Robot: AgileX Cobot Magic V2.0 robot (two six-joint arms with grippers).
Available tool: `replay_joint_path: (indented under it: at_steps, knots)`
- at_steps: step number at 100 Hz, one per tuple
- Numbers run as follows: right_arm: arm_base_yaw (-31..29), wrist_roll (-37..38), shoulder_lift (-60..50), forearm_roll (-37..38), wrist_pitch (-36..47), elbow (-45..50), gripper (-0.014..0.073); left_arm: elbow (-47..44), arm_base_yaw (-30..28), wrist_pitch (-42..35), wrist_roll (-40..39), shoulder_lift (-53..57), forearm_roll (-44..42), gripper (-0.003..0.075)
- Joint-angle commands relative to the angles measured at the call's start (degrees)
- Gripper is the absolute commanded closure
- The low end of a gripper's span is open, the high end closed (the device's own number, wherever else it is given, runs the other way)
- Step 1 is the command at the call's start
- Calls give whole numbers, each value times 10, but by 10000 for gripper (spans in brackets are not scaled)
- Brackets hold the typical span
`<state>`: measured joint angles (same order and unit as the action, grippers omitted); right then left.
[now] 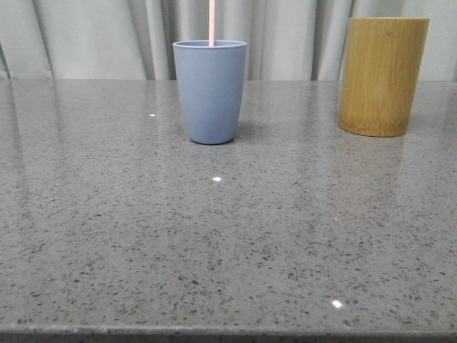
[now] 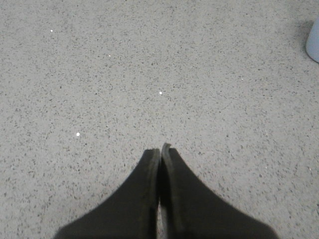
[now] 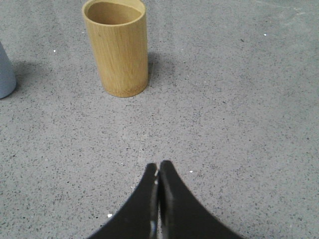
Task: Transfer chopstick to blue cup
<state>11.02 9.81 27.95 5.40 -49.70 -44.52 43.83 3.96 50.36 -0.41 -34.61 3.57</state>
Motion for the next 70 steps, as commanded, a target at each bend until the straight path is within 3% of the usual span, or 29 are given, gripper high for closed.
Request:
replay_joint_path:
  at_steps: [1,16,30,44,70]
  knots:
    - [-3,1,2,10,38,-13,662,-10,-2,-107,-4,16,-2,739]
    - [-3,1,2,10,38,-13,662,-119,-2,-307,-4,91,8,739]
    - [-3,1,2,10,38,-13,662,-245,-2,-409,-4,188,-6,739]
    - [-3,1,2,10,38,-13,662,-339,-2,-424,-4,286,-27,739]
    - [-3,1,2,10,38,-13,662,-425,-2,-444,-5,368,-29,739]
